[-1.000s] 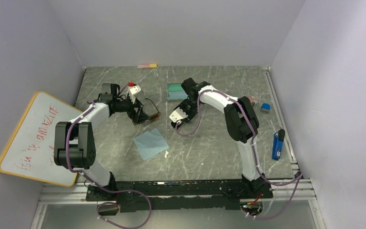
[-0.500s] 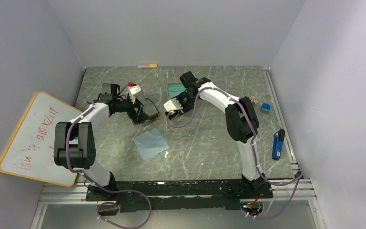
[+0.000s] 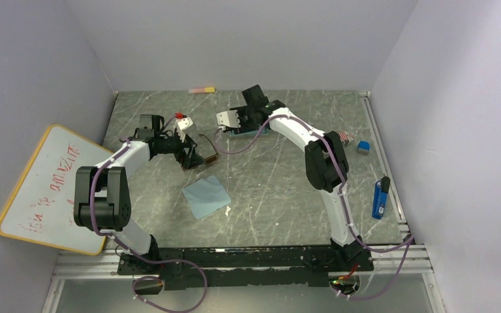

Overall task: Organize the sunglasses
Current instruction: Pick up the sunglasses from the center of the board, then place the sunglasses in the sunglasses case.

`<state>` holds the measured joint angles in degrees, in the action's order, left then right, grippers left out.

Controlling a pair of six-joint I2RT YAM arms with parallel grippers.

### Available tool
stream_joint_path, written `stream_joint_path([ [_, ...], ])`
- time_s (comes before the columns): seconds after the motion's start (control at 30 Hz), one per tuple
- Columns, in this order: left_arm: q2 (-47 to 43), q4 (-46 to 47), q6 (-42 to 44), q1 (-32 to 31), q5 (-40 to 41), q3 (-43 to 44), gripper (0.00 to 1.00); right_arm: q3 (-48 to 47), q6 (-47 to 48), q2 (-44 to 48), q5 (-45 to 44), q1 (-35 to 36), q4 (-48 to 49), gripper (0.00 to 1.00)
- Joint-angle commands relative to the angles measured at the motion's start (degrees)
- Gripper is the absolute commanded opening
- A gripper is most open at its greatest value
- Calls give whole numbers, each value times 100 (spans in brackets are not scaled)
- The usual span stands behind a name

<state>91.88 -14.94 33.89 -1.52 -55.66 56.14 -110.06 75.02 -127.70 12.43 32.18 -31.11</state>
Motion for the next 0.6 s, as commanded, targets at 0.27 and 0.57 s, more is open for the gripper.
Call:
stream_joint_path([
  [0.27,57,-1,136,11,-239,-33,96,-521,-618,-486,-435,-103,127,35],
  [0.57,127,-5,144,11,-257,-11,96,-280,-722,-418,-529,-273,231,35],
])
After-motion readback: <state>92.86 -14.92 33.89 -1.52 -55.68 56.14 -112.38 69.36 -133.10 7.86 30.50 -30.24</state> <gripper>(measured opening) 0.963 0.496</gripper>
